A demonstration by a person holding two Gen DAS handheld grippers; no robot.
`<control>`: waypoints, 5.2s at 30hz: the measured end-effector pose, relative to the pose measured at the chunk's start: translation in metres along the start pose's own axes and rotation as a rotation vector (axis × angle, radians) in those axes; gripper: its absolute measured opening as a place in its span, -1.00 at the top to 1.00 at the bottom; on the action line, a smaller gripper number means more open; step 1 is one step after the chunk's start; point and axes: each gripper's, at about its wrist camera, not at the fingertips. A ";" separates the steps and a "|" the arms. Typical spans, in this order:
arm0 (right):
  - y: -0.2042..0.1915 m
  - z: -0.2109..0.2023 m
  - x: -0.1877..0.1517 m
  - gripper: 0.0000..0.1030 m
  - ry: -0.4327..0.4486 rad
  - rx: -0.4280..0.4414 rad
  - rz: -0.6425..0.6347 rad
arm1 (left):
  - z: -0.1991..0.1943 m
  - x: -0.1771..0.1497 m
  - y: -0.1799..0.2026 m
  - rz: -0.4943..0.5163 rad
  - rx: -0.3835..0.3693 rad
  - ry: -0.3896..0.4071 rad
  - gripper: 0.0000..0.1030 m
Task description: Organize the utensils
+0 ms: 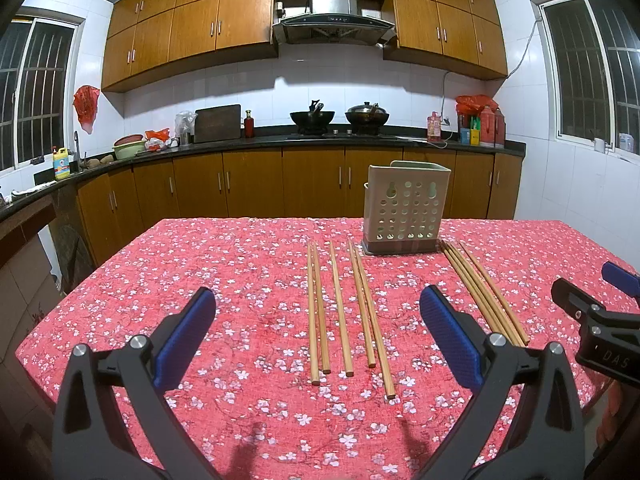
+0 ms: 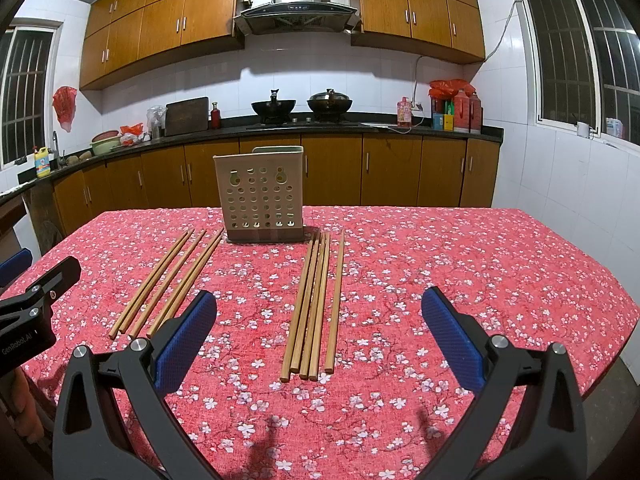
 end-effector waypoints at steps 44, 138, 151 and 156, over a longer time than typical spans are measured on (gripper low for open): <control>0.000 0.000 0.000 -0.97 -0.004 0.000 0.003 | 0.000 0.000 0.000 0.001 0.000 -0.004 -0.93; 0.033 0.161 0.022 0.85 -0.461 -0.153 0.042 | 0.197 -0.003 -0.047 -0.008 -0.179 -0.545 0.84; 0.063 0.174 0.030 0.84 -0.438 -0.151 0.113 | 0.207 -0.006 -0.072 -0.101 -0.225 -0.486 0.82; 0.060 0.164 0.023 0.84 -0.439 -0.146 0.100 | 0.194 -0.009 -0.071 -0.092 -0.228 -0.489 0.82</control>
Point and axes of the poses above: each gripper's, at about its wrist camera, not at the fingertips, and z roughly the way its jaws point, y to its right, x to its top, and after that the axes turned 15 degrees about z, right-handed
